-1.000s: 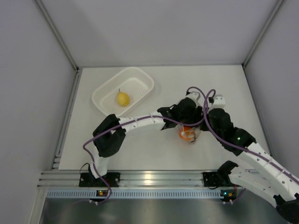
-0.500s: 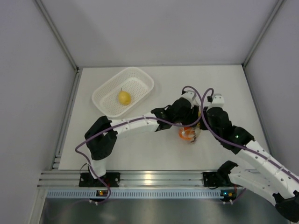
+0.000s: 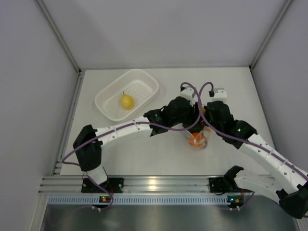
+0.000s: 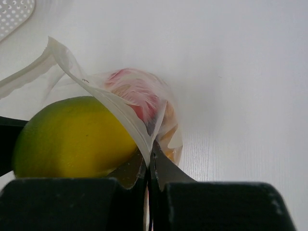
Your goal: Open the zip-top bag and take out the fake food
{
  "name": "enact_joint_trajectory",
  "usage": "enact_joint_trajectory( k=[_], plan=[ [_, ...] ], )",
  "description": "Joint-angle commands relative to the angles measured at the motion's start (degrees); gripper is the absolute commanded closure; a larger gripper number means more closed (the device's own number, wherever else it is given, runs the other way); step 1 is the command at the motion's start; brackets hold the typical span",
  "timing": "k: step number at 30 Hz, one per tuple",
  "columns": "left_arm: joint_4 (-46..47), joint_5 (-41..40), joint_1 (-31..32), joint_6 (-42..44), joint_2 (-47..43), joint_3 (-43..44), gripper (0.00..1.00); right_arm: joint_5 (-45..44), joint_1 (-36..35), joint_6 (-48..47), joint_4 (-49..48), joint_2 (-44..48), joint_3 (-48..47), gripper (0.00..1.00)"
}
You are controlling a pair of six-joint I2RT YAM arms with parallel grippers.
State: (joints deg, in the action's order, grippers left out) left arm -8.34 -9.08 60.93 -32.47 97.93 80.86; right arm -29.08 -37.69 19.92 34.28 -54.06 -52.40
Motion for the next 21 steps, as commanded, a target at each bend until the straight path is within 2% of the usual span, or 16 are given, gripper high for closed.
enact_joint_trajectory(
  k=[1,8,12,14,17,21],
  plan=[
    [0.78,-1.29,0.51,1.88,-5.2,0.18,1.0,-1.15,0.16,-0.94,-2.02,-0.42,-2.79,1.0],
    [-0.53,2.93,0.51,1.71,-12.57,-1.4,1.0,-0.98,0.6,-0.5,-4.22,-2.28,-2.62,1.0],
    [-8.16,-4.87,0.42,4.16,-16.8,-1.41,1.0,2.88,3.4,0.2,-6.5,-1.4,-1.48,1.0],
    [-10.9,-11.53,0.07,5.39,-18.9,-1.23,1.0,3.77,4.55,0.47,-6.95,-1.13,-1.3,1.0],
    [-16.7,-16.38,-3.52,6.27,-20.93,-0.79,1.0,4.12,5.0,0.47,-7.12,-0.43,-1.56,1.0],
    [-18.64,-14.65,-14.15,6.98,-23.48,-3.16,1.0,3.86,5.26,0.03,-6.68,0.01,-2.53,1.0]
  ],
)
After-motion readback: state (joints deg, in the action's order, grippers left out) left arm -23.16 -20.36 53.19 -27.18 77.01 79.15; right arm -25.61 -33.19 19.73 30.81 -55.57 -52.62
